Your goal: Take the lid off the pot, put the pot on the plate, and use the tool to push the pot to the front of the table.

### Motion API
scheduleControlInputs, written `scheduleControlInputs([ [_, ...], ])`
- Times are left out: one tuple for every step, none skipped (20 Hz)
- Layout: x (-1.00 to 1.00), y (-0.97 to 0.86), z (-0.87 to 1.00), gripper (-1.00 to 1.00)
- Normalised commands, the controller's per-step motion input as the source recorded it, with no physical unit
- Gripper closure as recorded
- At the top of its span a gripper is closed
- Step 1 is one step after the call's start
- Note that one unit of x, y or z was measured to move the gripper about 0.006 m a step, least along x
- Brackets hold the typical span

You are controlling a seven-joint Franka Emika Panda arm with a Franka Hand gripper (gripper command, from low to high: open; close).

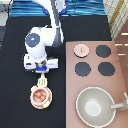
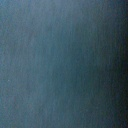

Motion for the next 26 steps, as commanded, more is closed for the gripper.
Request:
scheduleControlInputs([
  [1.0,-0.01,0.03,1.0],
  [1.0,0.0,0.06,1.0],
  [1.0,0.0,0.1,1.0],
  [1.0,0.0,0.14,1.0],
  [1.0,0.0,0.17,1.0],
  [1.0,0.0,0.18,1.0],
  [1.0,0.0,0.19,1.0],
  [1.0,0.0,0.19,1.0],
  [1.0,0.0,0.19,1.0],
  [1.0,0.0,0.19,1.0],
  [1.0,0.0,0.19,1.0],
  [1.0,0.0,0.19,1.0],
  [1.0,0.0,0.19,1.0],
  [1.0,0.0,0.19,1.0],
  [1.0,0.0,0.19,1.0],
  [1.0,0.0,0.19,1.0],
  [1.0,0.0,0.19,1.0],
  [1.0,0.0,0.19,1.0],
  [1.0,0.0,0.19,1.0],
  [1.0,0.0,0.19,1.0],
  [1.0,0.0,0.19,1.0],
  [1.0,0.0,0.19,1.0],
  [0.98,0.0,0.31,1.0],
  [0.65,0.33,0.49,1.0],
  [0.0,0.35,0.53,1.0],
  [-0.67,0.33,0.47,1.0],
])
